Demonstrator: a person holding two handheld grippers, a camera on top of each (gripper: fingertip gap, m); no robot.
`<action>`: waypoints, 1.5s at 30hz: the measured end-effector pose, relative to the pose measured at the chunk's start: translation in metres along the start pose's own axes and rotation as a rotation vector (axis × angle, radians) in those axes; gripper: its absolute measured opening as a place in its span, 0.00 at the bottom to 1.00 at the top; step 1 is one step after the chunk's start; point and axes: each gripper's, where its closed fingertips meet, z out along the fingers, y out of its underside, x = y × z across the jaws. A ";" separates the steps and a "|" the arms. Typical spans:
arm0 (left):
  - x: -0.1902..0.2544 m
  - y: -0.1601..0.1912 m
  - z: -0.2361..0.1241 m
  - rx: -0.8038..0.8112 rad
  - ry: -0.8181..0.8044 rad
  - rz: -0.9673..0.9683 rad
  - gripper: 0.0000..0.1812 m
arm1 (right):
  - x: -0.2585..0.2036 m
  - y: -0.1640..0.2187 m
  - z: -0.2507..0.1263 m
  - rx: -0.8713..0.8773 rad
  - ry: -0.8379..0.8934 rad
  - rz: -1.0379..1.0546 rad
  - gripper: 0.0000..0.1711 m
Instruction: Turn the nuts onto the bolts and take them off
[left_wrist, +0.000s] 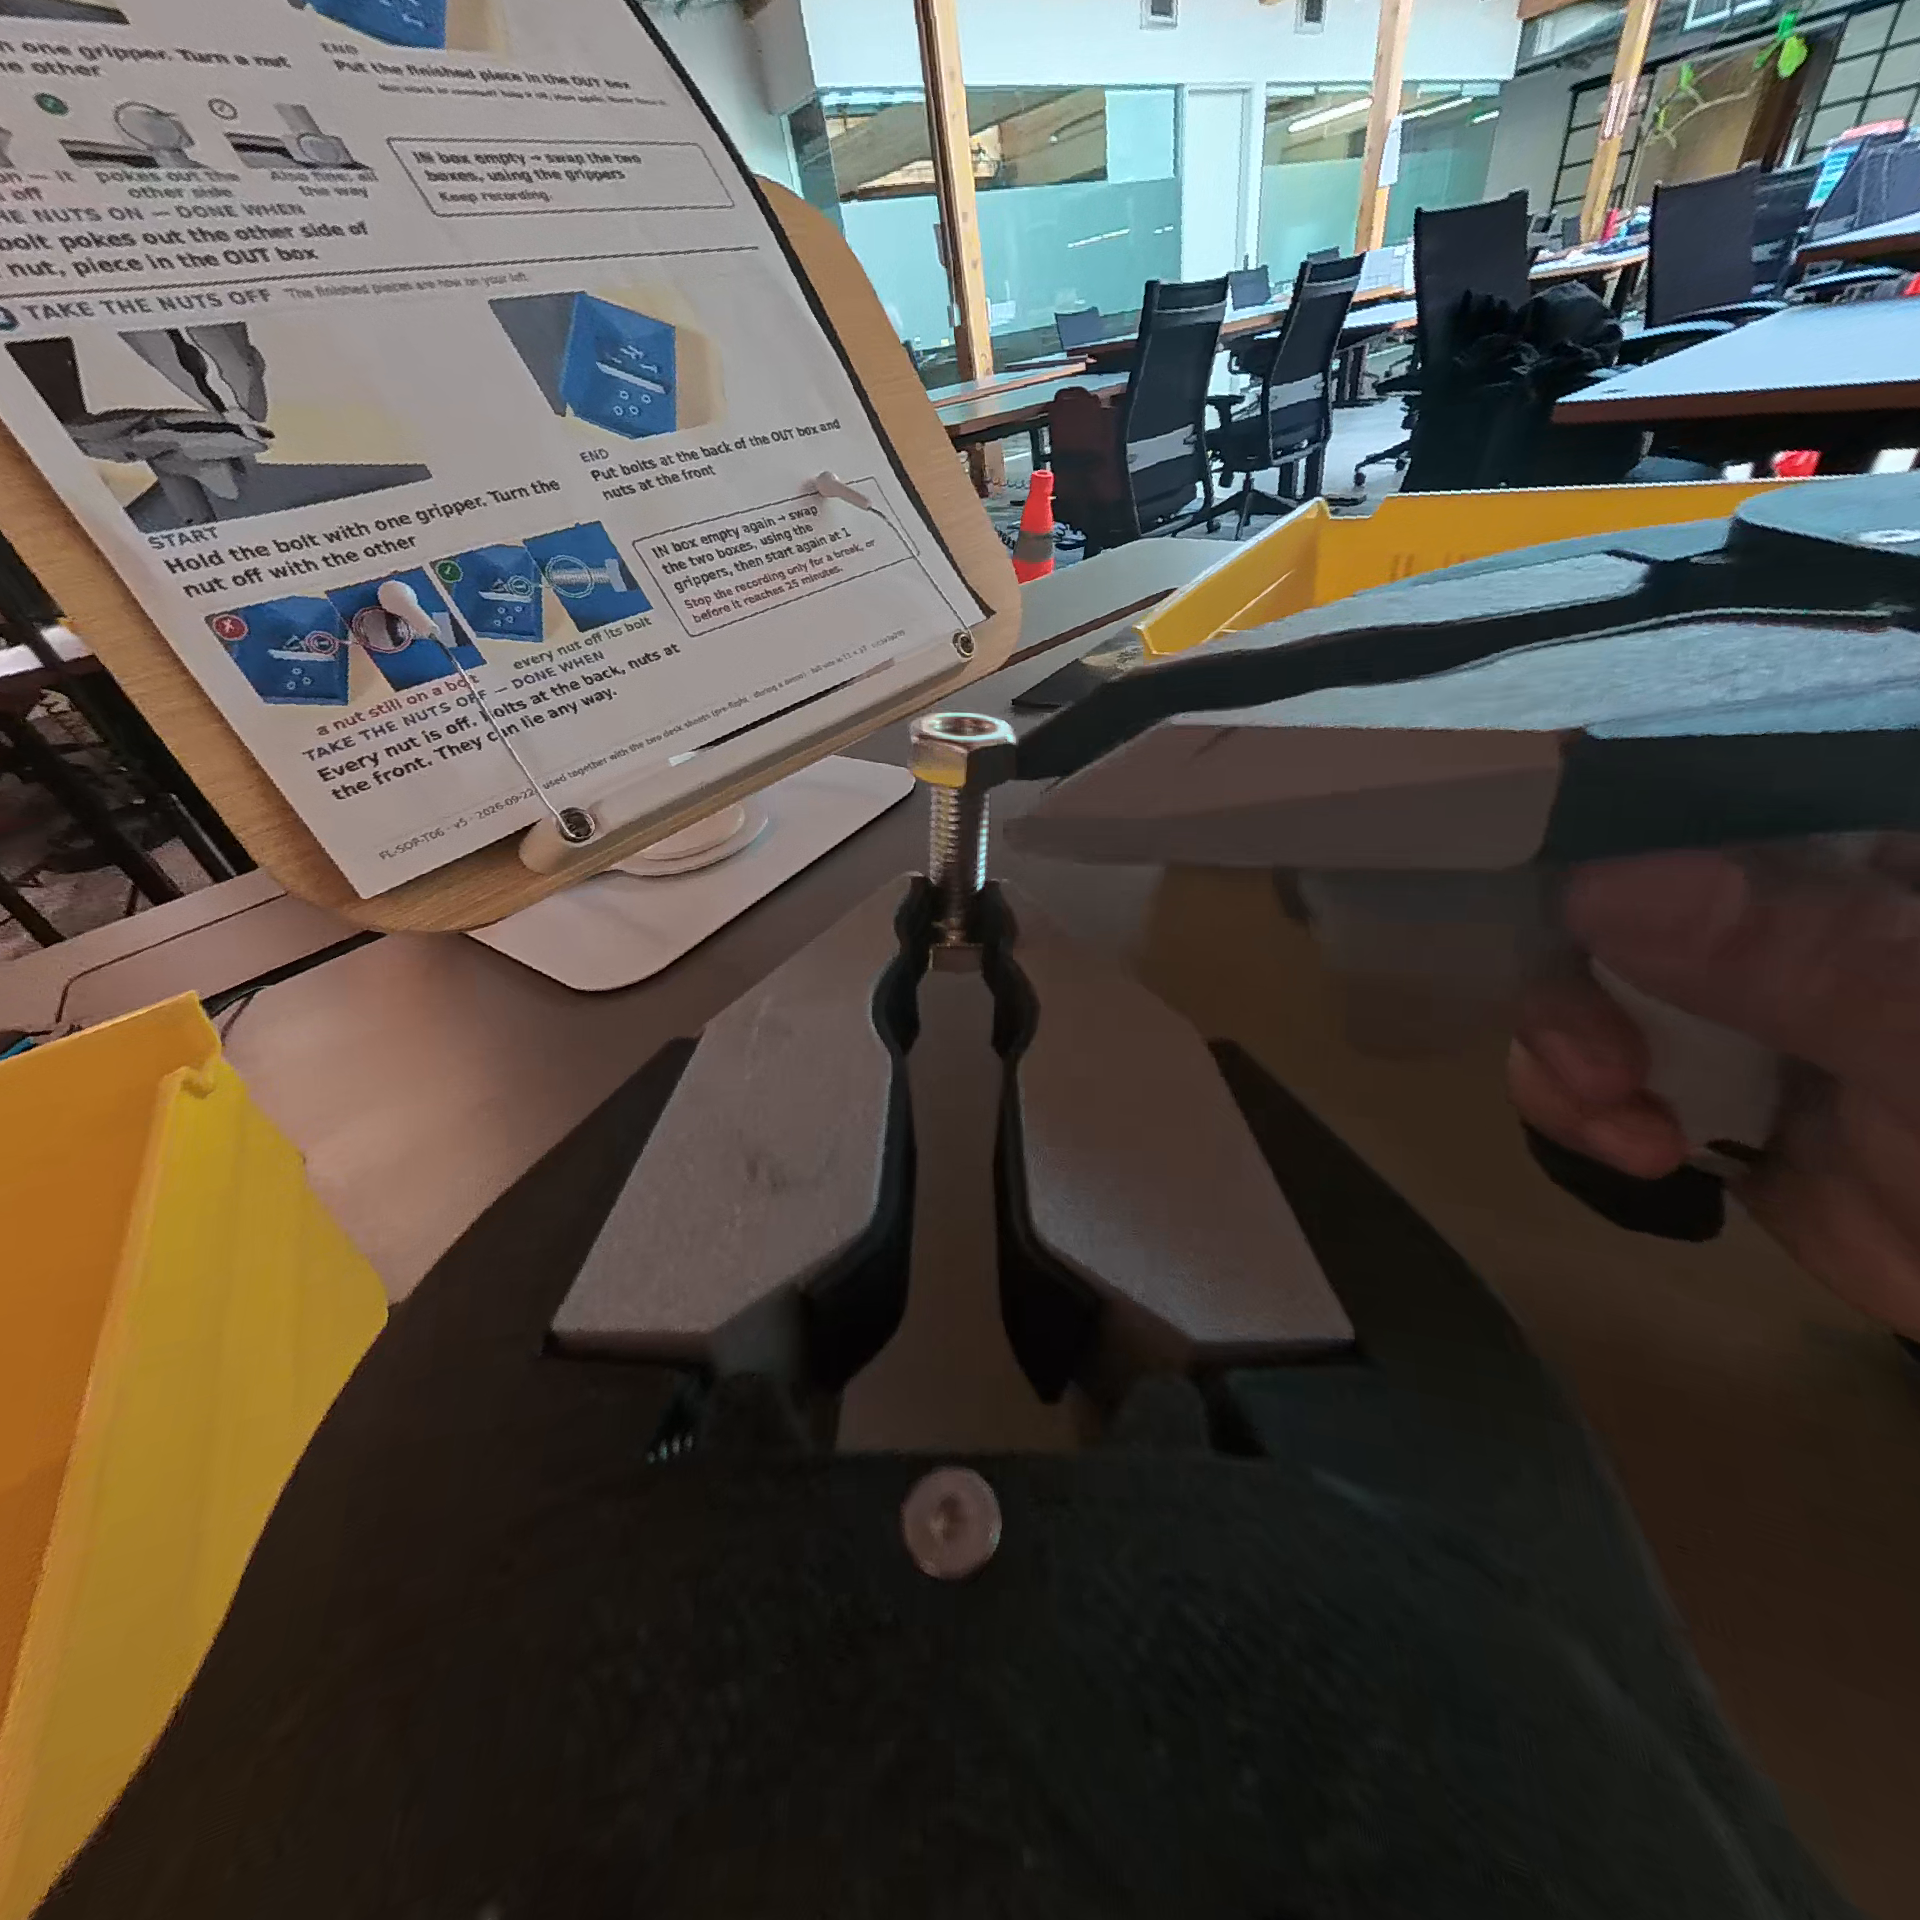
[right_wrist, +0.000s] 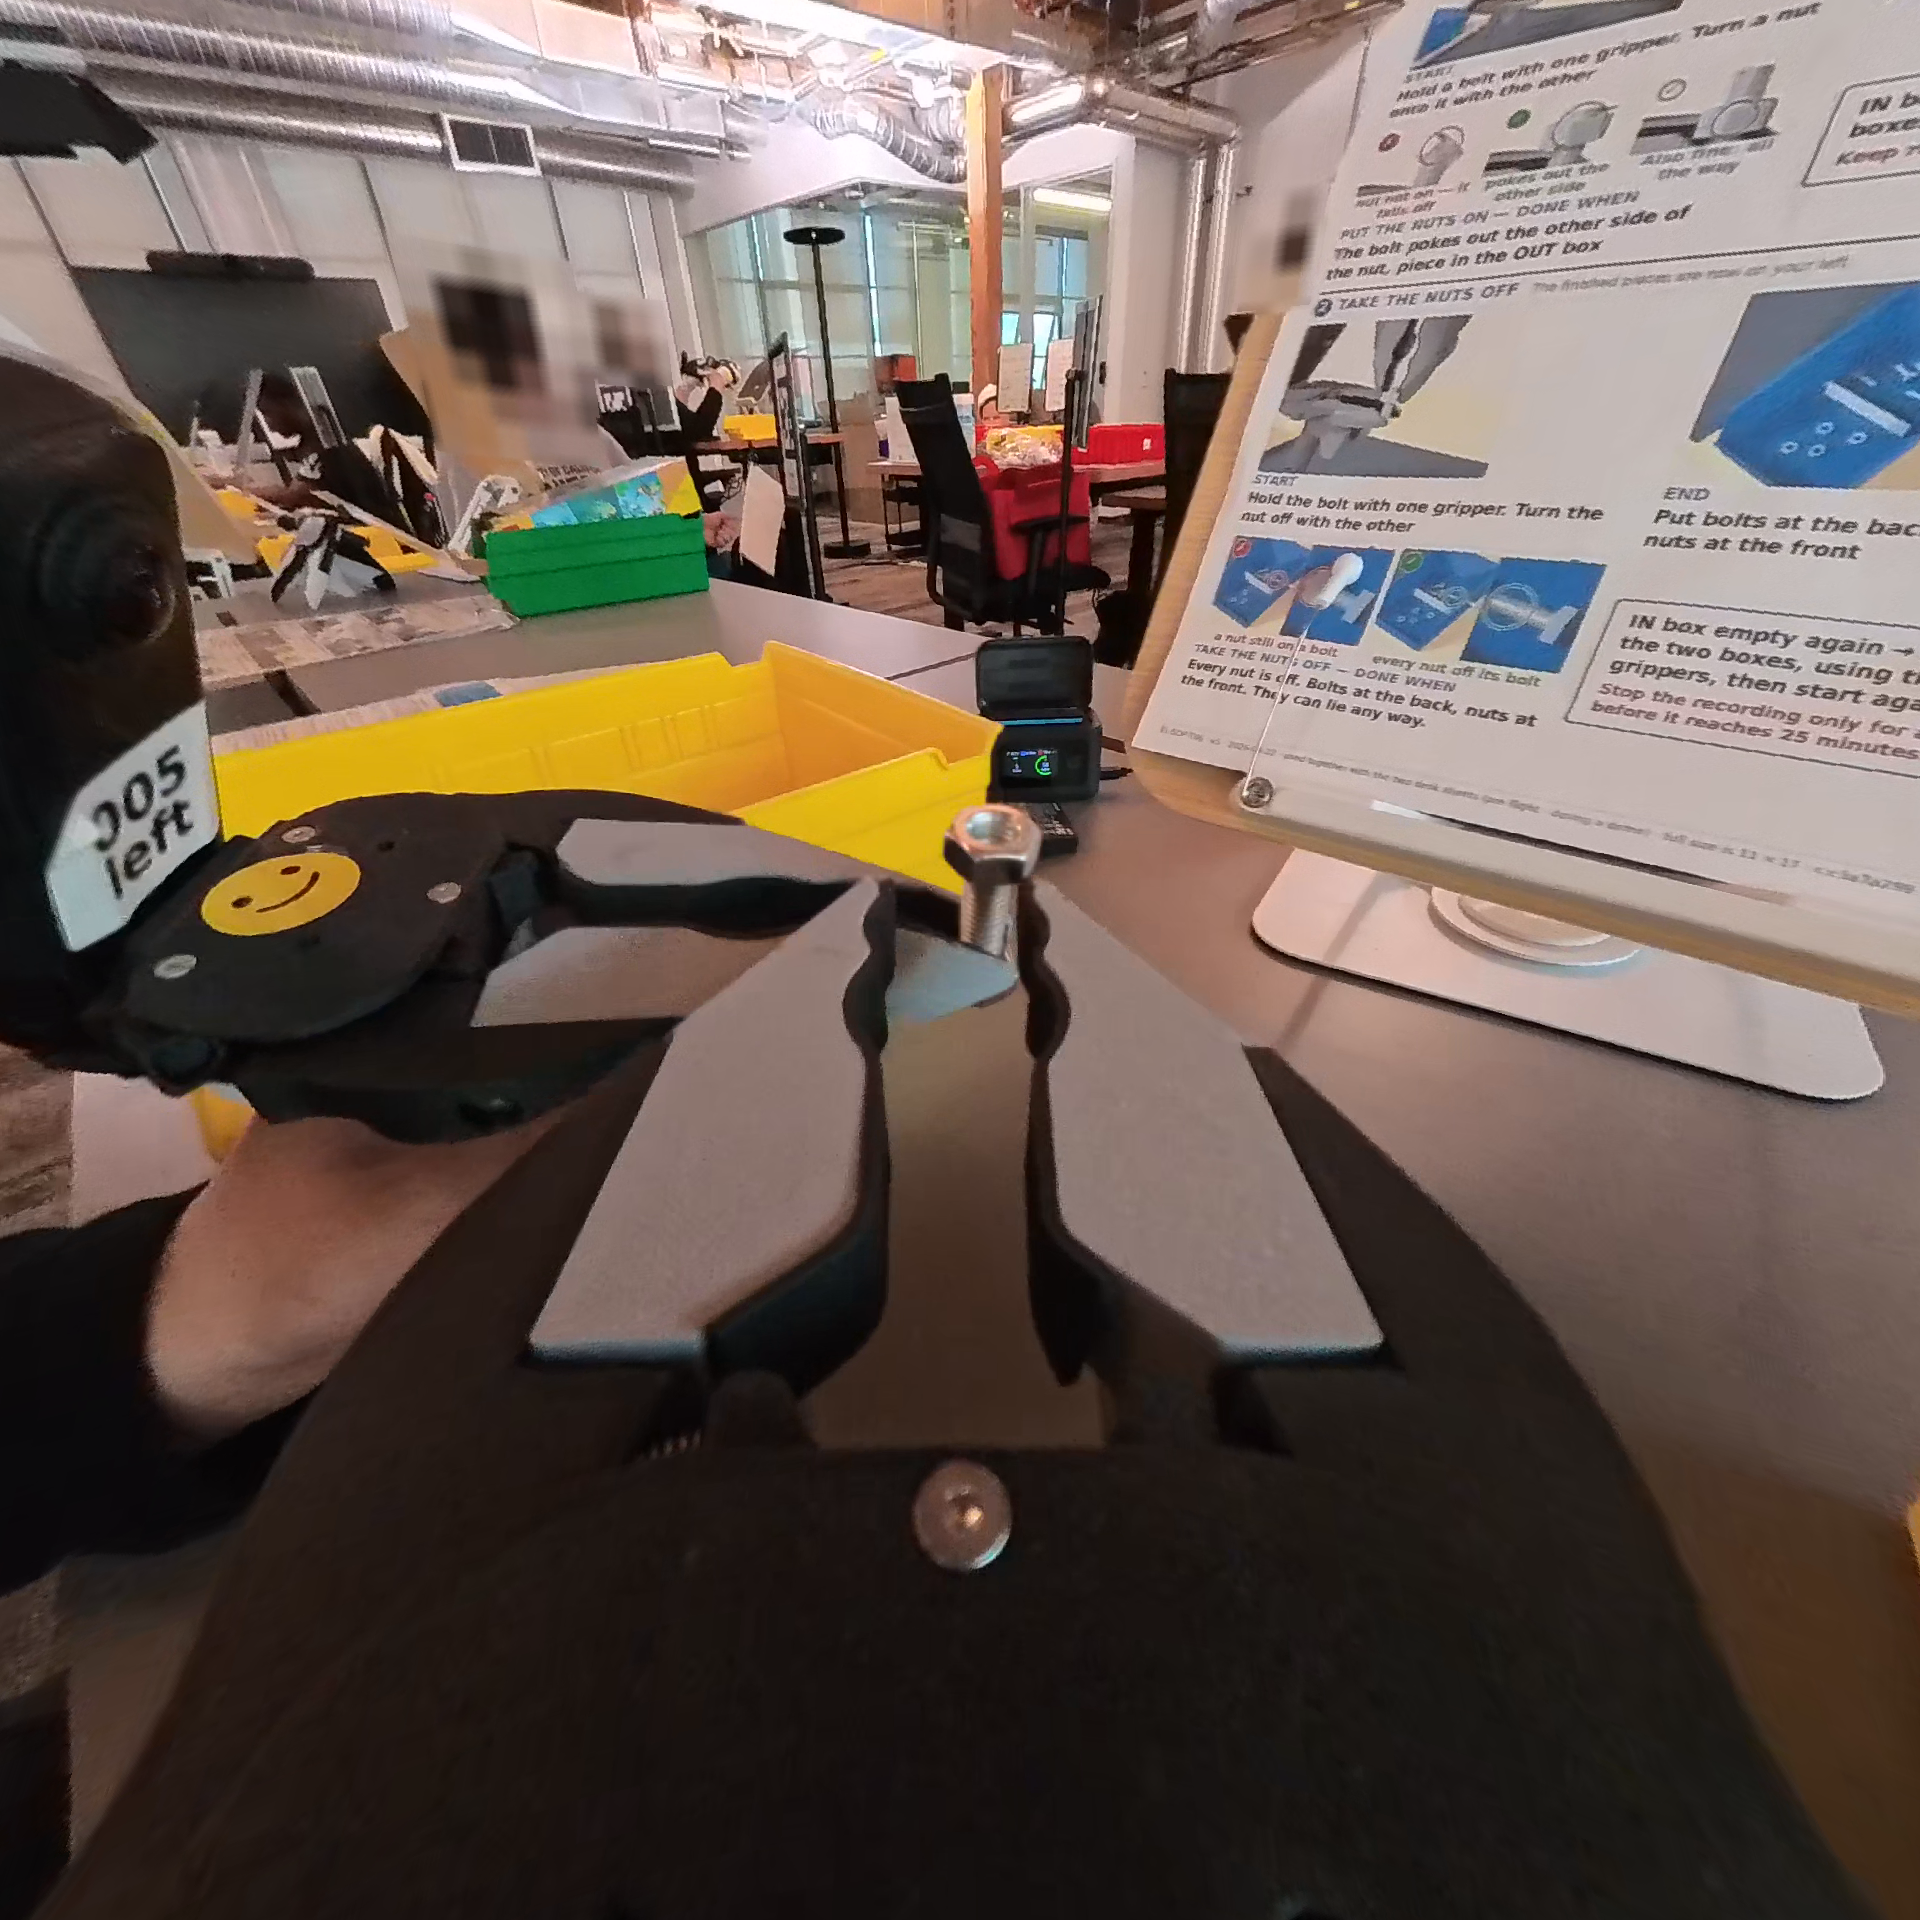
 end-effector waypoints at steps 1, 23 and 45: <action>0.002 0.000 0.000 0.000 0.006 0.007 0.03 | -0.001 0.000 0.001 -0.001 0.007 0.001 0.14; 0.022 0.000 0.001 0.000 0.085 0.052 0.04 | 0.002 -0.004 0.004 -0.016 0.028 0.031 0.10; 0.064 -0.006 -0.006 0.043 0.342 0.016 0.04 | 0.123 -0.041 -0.235 -0.413 0.357 -0.102 0.10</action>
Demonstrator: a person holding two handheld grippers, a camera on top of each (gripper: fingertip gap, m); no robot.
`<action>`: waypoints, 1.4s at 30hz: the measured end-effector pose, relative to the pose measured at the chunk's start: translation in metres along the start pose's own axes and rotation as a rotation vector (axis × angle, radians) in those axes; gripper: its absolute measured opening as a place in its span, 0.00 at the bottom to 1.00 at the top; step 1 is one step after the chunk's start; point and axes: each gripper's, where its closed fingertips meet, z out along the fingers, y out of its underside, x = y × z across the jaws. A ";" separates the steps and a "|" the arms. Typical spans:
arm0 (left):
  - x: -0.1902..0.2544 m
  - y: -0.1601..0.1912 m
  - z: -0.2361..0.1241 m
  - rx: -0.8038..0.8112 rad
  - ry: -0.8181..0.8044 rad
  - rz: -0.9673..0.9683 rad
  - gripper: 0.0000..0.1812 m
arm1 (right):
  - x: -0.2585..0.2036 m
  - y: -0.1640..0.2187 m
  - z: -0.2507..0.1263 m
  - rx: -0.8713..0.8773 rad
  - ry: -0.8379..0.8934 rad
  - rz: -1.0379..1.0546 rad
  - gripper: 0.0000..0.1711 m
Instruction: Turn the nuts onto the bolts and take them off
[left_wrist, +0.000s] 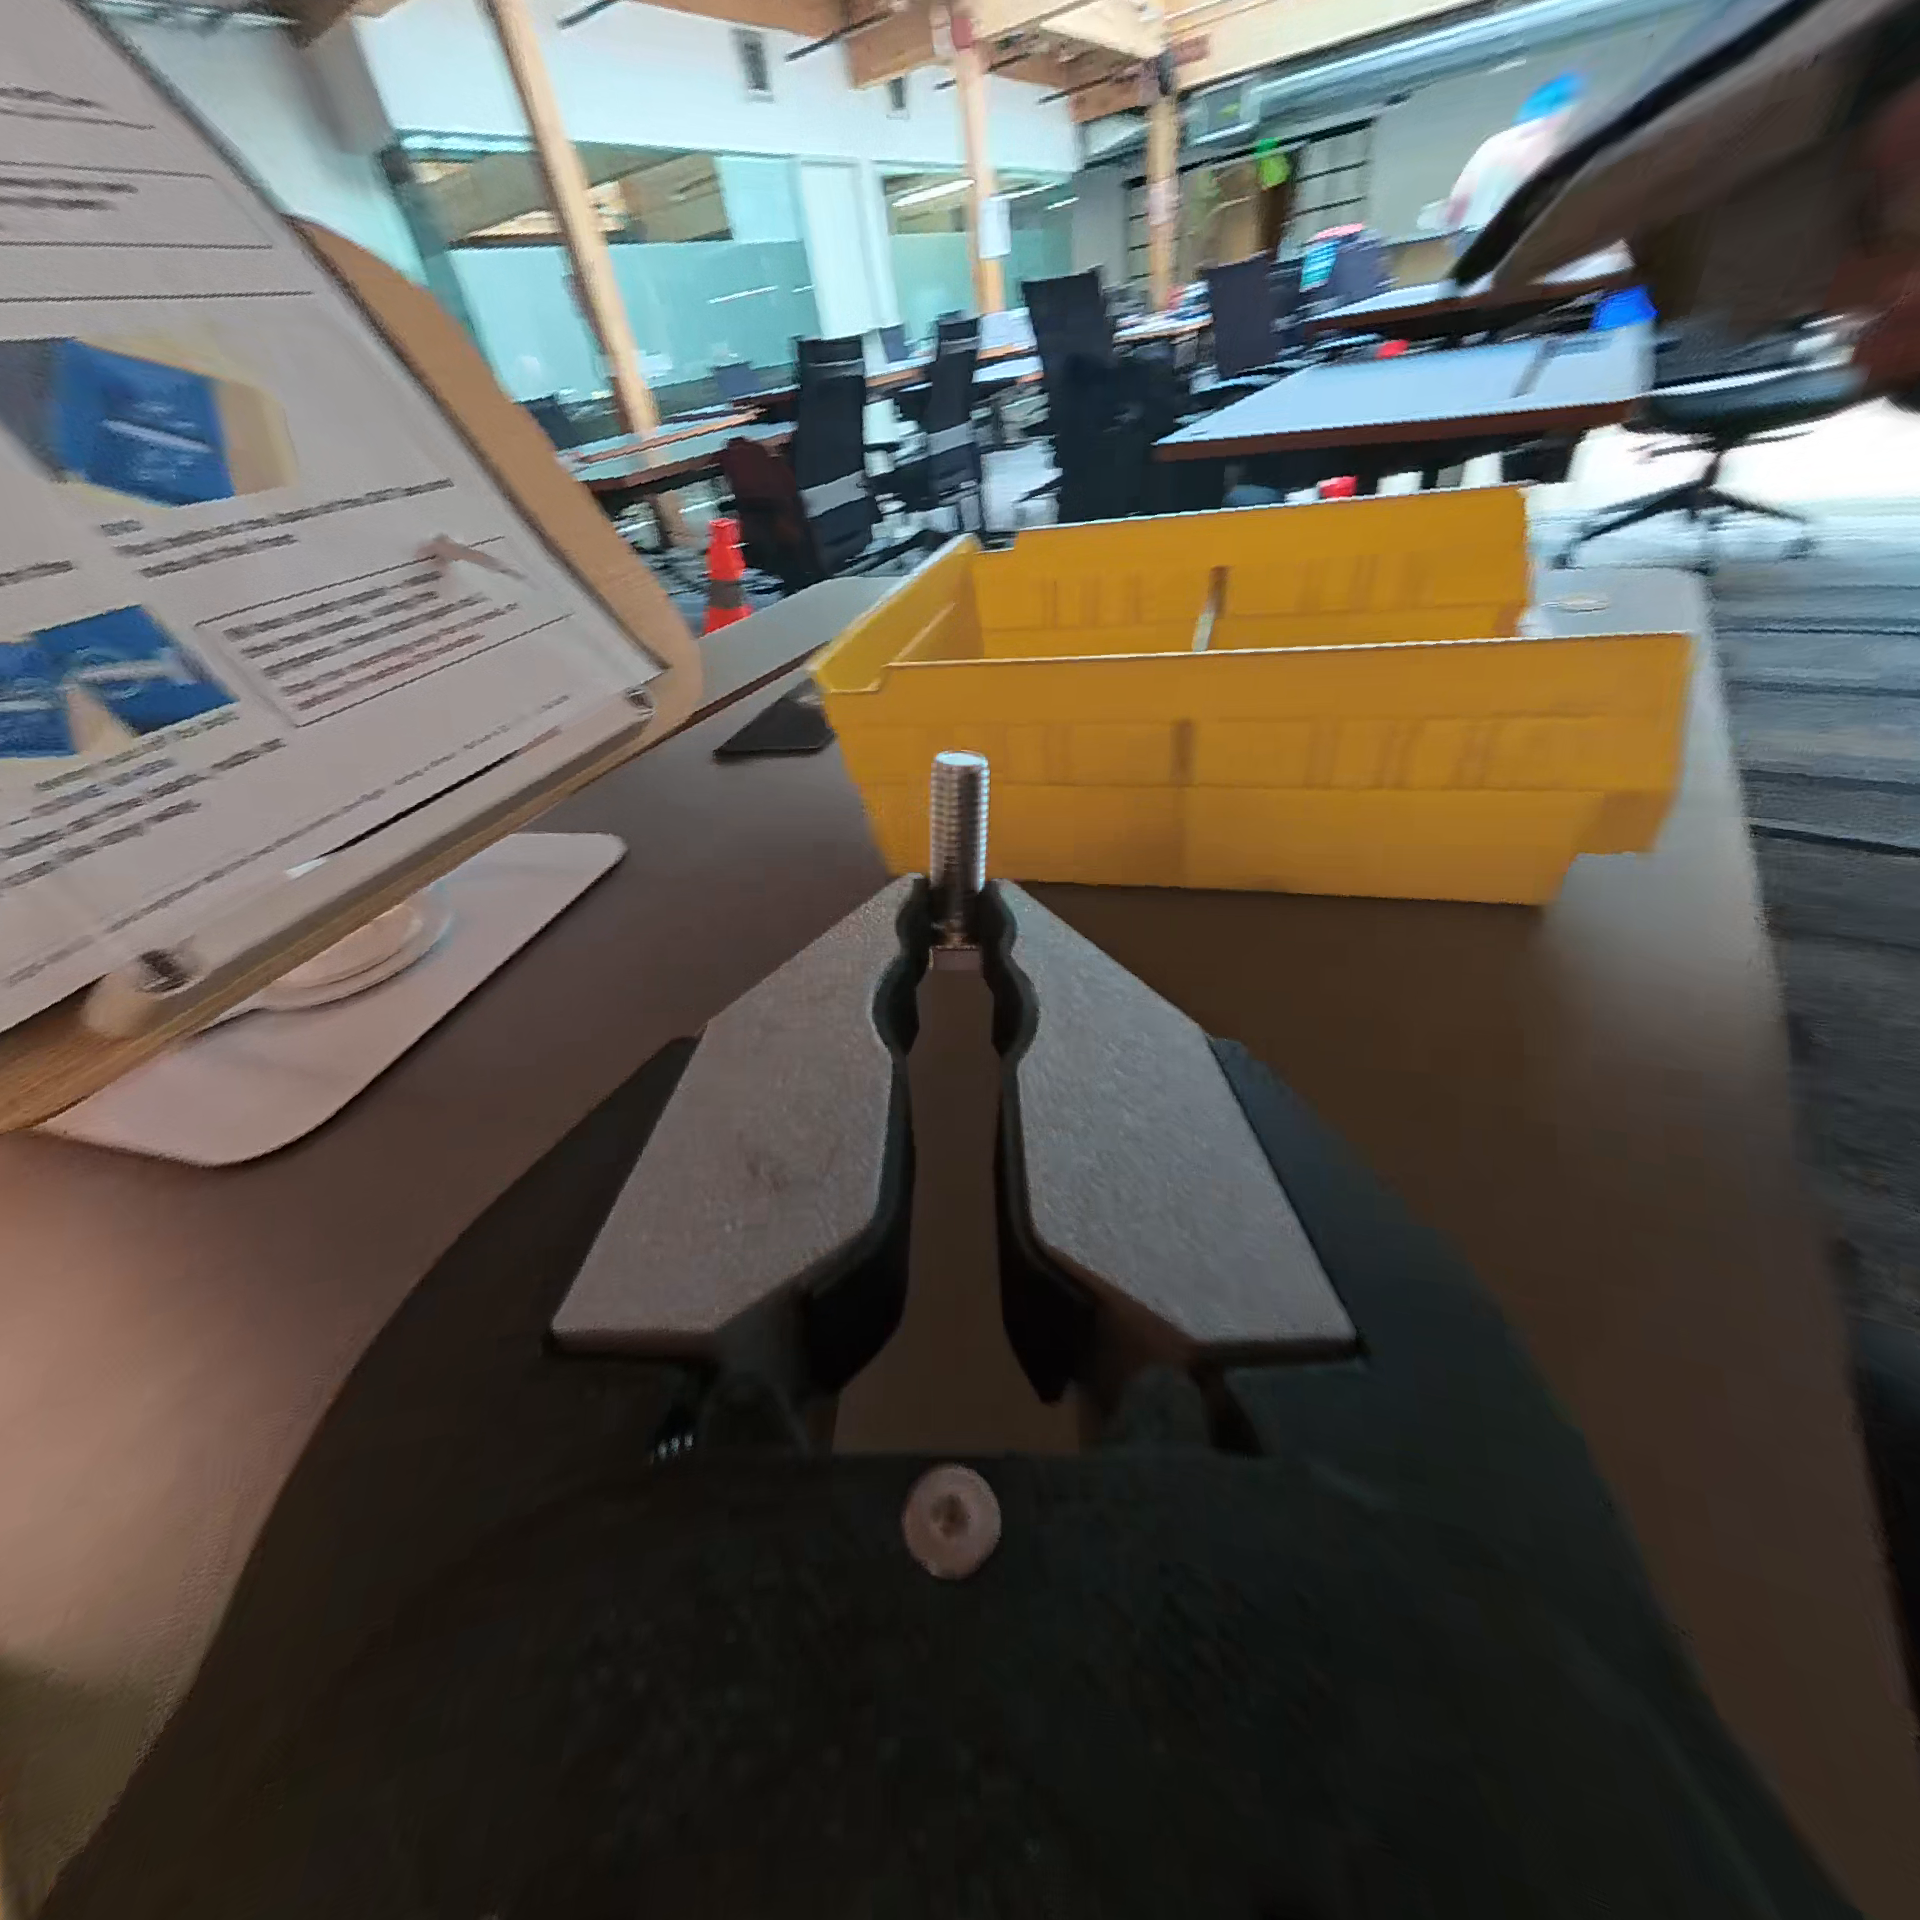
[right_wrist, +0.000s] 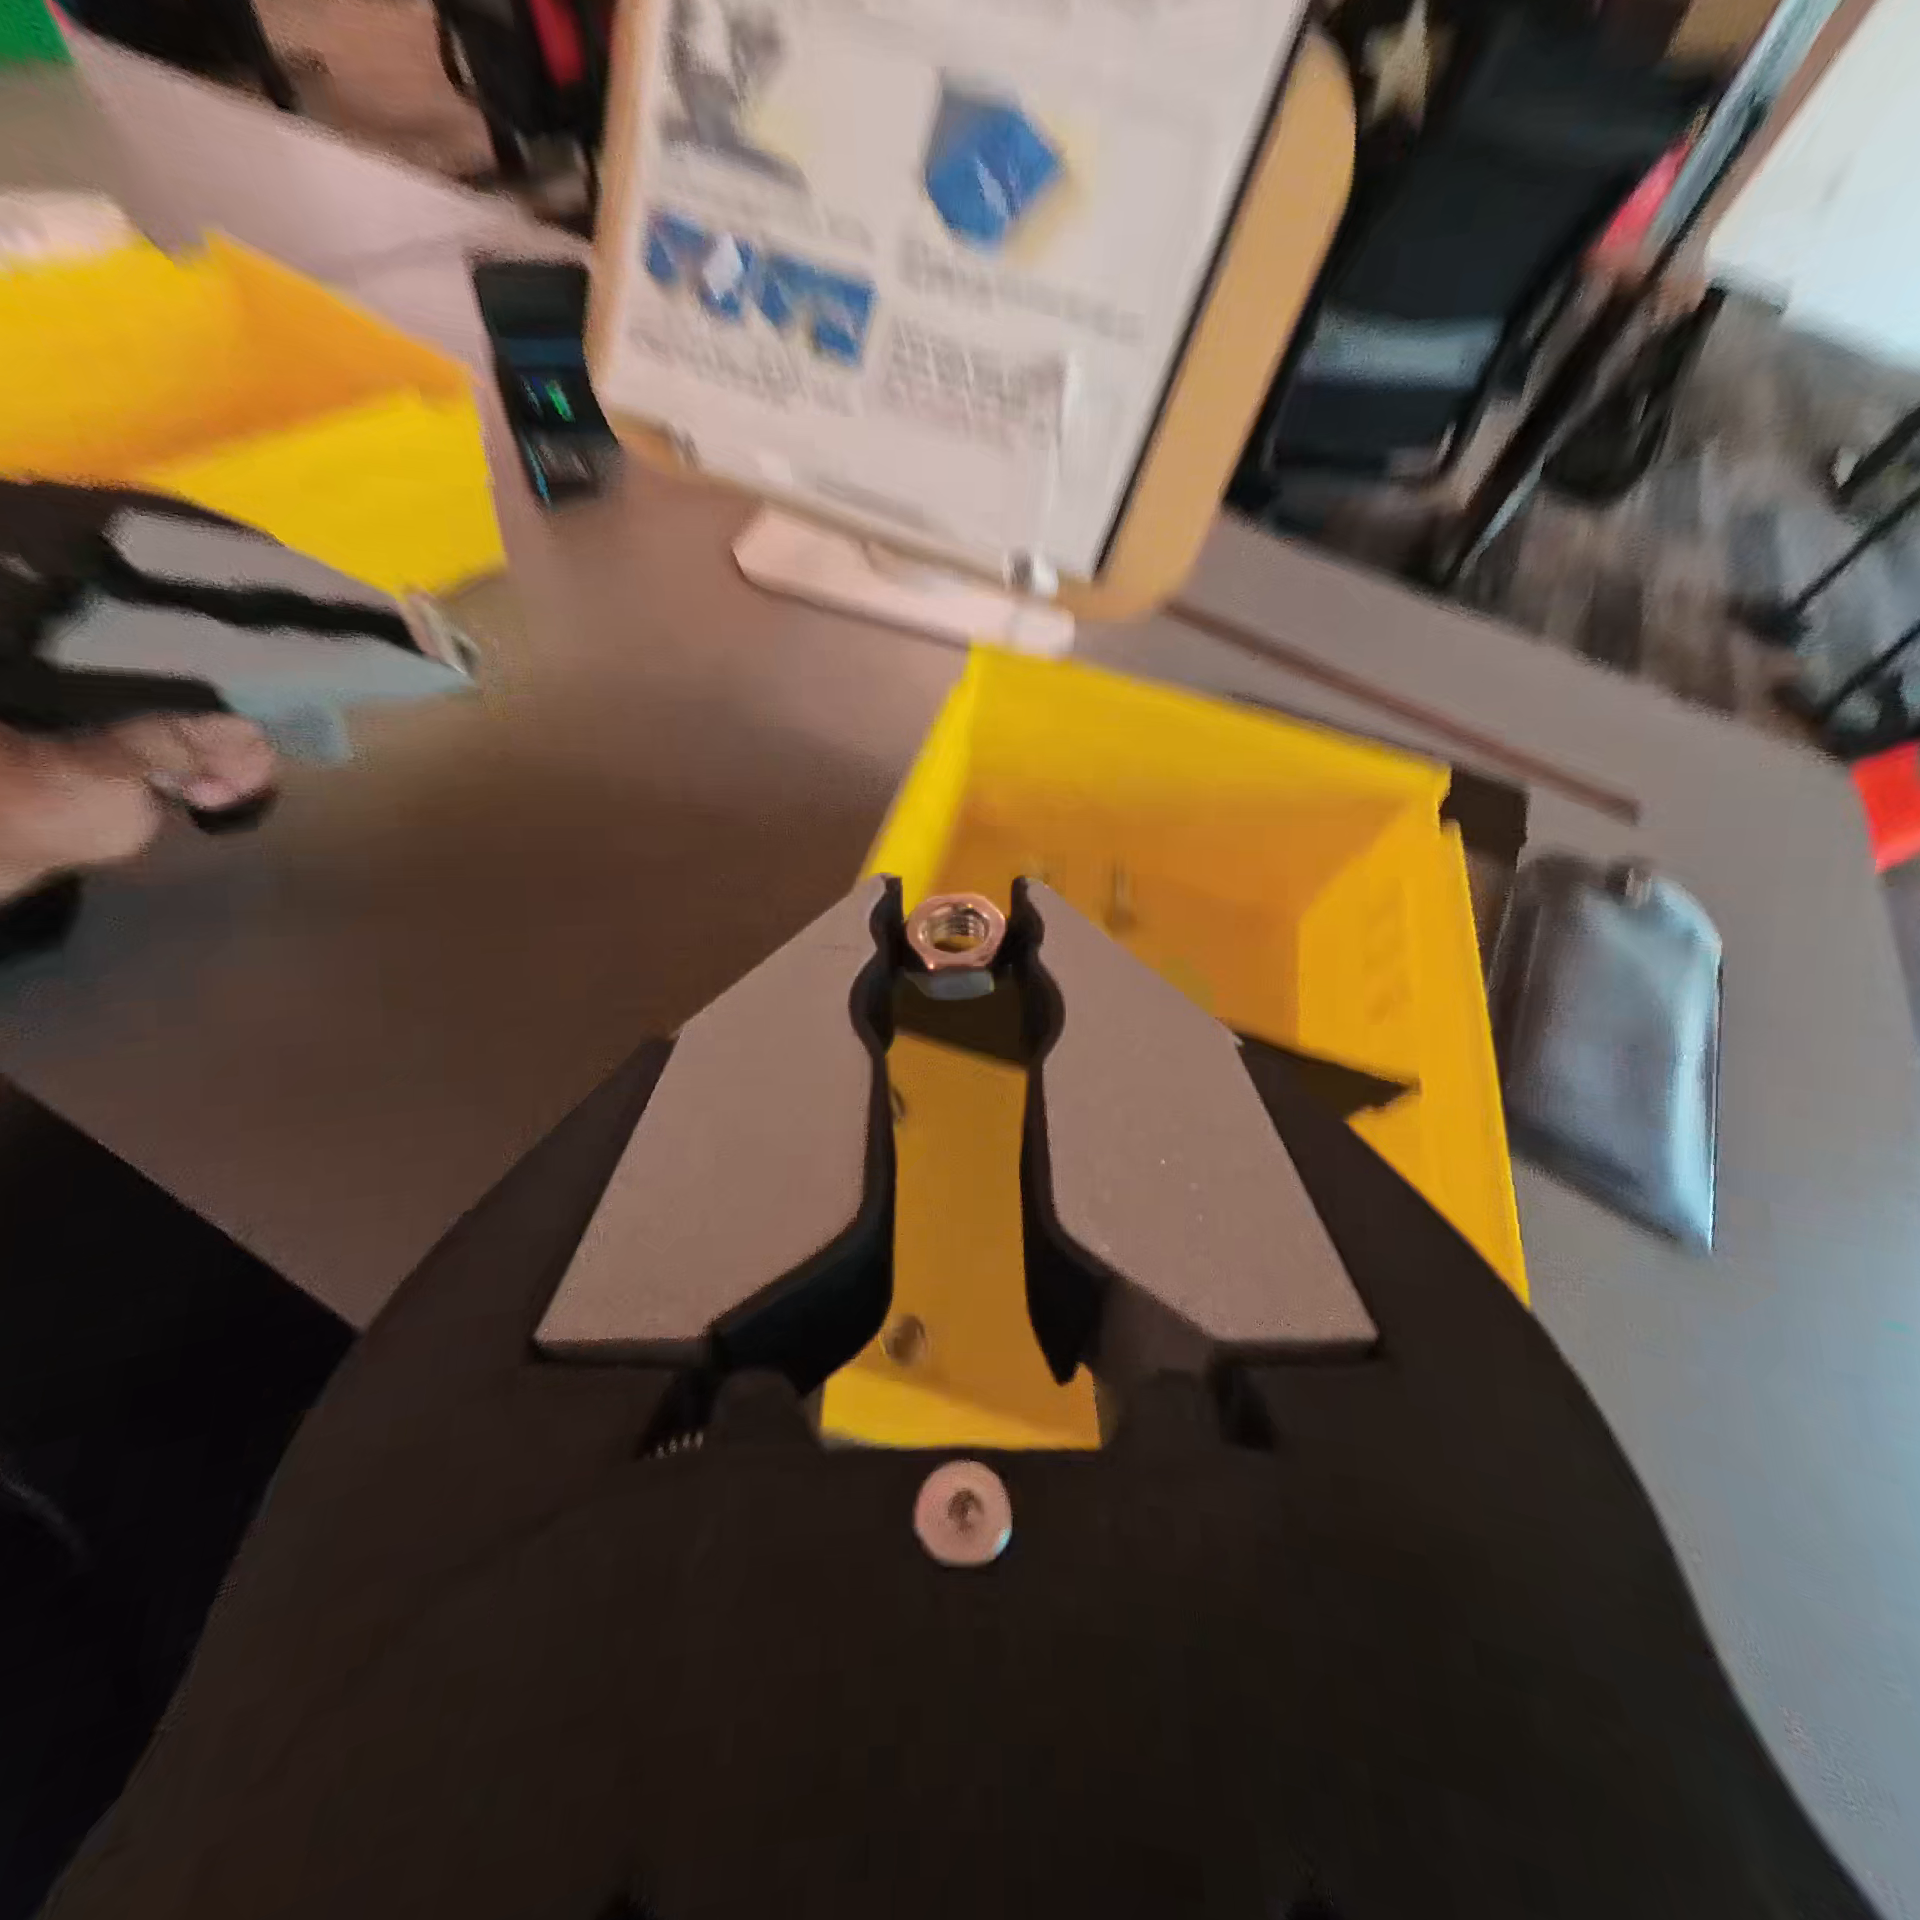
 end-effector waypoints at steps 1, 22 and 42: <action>0.010 -0.001 0.001 0.010 0.062 -0.009 0.04 | 0.008 0.020 0.006 -0.063 0.002 0.013 0.10; 0.101 0.001 0.022 -0.013 0.467 -0.071 0.04 | -0.132 0.020 0.029 -0.065 -0.422 -0.021 0.20; 0.085 -0.023 -0.059 -0.134 0.115 -0.198 0.18 | 0.050 0.052 0.153 -0.600 -0.023 -0.008 0.04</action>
